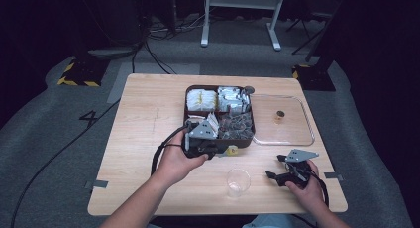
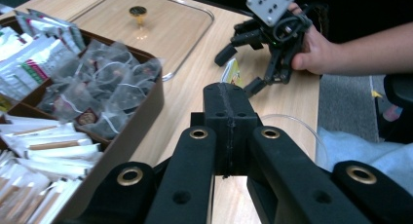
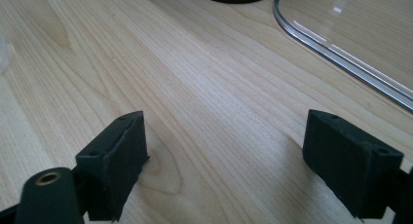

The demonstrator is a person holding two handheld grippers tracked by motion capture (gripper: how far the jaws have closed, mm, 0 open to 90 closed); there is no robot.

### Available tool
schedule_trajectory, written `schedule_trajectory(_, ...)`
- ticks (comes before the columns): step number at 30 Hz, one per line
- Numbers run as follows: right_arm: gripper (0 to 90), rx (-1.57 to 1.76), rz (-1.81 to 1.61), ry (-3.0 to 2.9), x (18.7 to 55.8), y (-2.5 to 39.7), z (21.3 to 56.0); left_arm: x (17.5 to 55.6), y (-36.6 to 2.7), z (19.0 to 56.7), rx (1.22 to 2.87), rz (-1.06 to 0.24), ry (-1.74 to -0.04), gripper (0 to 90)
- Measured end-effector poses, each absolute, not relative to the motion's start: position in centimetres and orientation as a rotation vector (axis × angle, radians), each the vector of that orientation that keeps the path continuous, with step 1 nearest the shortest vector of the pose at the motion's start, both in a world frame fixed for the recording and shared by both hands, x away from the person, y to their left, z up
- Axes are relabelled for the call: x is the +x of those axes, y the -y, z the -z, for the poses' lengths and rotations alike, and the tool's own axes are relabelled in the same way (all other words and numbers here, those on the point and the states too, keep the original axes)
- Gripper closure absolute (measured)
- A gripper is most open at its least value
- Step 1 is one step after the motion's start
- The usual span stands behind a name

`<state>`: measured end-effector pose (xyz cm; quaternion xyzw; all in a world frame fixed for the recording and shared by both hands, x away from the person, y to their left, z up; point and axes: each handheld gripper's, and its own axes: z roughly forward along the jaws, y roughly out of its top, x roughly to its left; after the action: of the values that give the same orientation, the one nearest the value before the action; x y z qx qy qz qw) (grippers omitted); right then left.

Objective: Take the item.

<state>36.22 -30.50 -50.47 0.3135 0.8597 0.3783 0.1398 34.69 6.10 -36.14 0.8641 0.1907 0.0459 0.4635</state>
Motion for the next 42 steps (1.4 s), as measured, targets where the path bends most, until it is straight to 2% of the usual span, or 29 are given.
schedule_trajectory(24,16.5,0.905,-1.093,-2.484,36.2,30.5,50.5,31.3,-2.3,39.8,2.106,-0.060,-0.369,90.0)
schedule_trajectory(36,16.5,0.905,-1.093,-2.484,36.2,30.5,50.5,31.0,-2.0,40.6,2.120,-0.039,-0.353,90.0)
schedule_trajectory(39,16.5,0.906,-1.093,-2.484,36.2,30.5,50.5,31.0,-1.9,41.0,2.116,-0.022,-0.358,85.0)
schedule_trajectory(40,16.5,0.905,-1.093,-2.484,36.2,30.5,50.5,31.0,-1.9,41.0,2.114,-0.014,-0.366,77.3)
schedule_trajectory(42,16.5,0.906,-1.093,-2.484,36.2,30.5,50.5,31.0,-2.1,41.1,2.113,-0.014,-0.367,71.9)
